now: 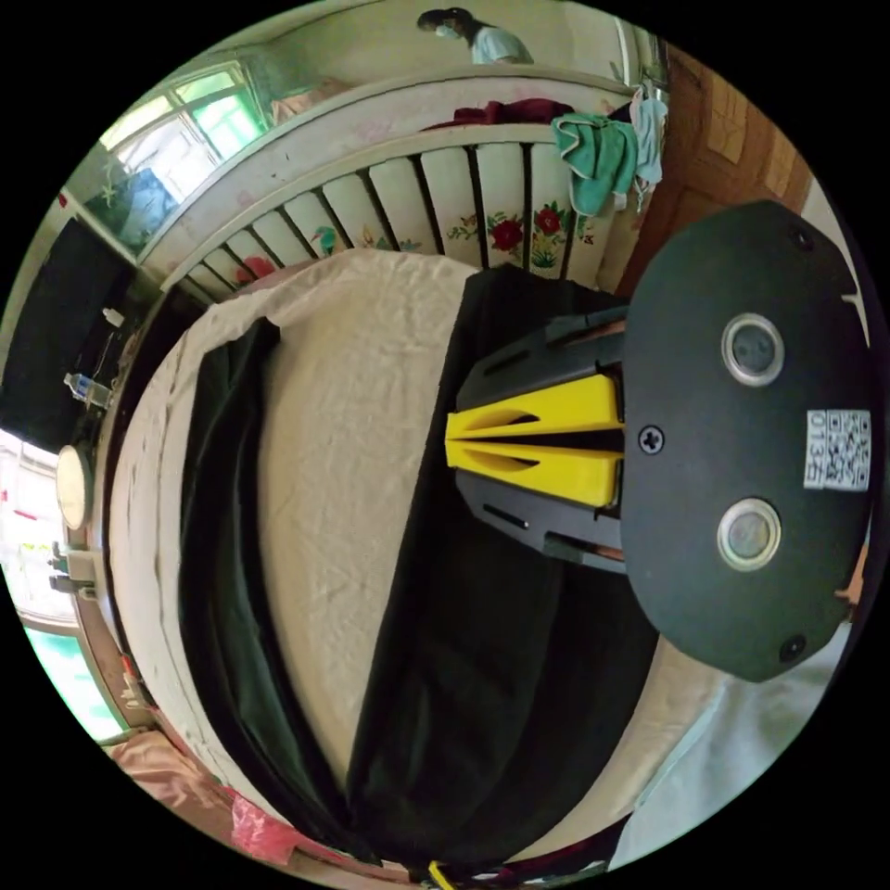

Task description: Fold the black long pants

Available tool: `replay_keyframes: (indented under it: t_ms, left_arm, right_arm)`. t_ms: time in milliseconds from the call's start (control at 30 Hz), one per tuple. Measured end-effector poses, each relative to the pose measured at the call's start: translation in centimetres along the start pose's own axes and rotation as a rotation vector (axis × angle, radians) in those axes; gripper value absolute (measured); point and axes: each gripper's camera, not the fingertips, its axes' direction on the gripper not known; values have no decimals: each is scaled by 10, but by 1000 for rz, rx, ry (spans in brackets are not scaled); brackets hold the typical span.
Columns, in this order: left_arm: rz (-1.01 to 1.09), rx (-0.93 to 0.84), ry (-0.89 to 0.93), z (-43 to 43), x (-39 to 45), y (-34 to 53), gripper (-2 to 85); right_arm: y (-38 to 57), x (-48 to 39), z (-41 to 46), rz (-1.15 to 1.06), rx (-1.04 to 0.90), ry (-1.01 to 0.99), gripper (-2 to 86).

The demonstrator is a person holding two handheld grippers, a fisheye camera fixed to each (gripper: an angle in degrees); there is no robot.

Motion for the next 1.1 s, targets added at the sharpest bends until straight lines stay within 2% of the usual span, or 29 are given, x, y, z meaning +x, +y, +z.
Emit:
replay_keyframes:
  t_ms: [67,133,300,367,467,533,700,800,1100]
  left_arm:
    - [-85,223,-24,-32,-21,-1,-3]
    - [-57,244,-34,-35,-29,-29,-3]
    - [92,142,12,-4,-25,-141,1]
    - [232,63,-34,13,-7,-192,11]
    - [434,-20,-95,33,19,-238,50]
    - [502,-67,-134,47,25,-257,72]
    - [588,-126,-69,72,29,-291,103]
    - [636,-186,-51,90,31,-299,108]
    - [744,-229,34,109,27,-306,84]
  right_arm:
    - [-21,9,-3,-17,66,-49,2]
    - [-51,11,2,-72,94,-93,6]
    - [-170,-18,32,-261,142,-121,27]
    - [-208,-33,44,-365,142,-139,35]
    - [-259,-57,69,-576,81,-192,62]
    - [-281,-70,87,-671,23,-176,86]
    - [-315,-100,130,-845,-96,-176,97]
    - [-318,-109,148,-910,-166,-175,96]
    - [-329,-104,156,-855,-228,-348,32]
